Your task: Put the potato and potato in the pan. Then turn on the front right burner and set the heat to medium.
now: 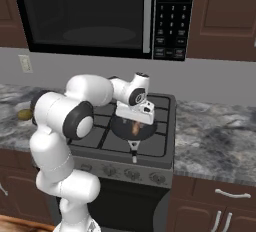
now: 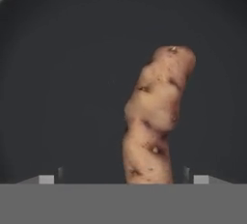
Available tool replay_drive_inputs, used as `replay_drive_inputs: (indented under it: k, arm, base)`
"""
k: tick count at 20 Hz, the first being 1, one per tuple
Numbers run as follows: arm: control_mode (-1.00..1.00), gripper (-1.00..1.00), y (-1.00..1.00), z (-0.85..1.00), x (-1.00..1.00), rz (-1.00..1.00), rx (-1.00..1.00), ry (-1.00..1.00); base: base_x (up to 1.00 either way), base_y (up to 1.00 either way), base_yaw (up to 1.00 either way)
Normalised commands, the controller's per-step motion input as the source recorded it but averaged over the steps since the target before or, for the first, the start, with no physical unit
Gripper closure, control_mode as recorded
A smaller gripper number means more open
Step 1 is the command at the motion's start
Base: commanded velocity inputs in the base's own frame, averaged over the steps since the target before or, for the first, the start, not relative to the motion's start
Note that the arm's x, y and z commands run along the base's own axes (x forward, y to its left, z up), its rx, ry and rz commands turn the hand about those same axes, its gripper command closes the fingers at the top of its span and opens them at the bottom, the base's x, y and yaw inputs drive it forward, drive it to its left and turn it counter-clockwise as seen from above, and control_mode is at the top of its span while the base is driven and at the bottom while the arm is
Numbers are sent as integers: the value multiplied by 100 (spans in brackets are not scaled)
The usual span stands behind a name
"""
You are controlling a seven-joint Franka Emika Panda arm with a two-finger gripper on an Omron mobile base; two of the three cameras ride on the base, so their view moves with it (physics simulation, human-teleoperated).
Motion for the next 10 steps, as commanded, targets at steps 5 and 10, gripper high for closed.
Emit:
replay_drive_inputs:
  k: [5, 10]
  arm:
    - [-100, -100, 75, 32, -33, 2, 0, -3]
    - [-100, -100, 92, 2, -25, 4, 0, 0]
  base:
    - [0, 0, 0]
    - [0, 0, 0]
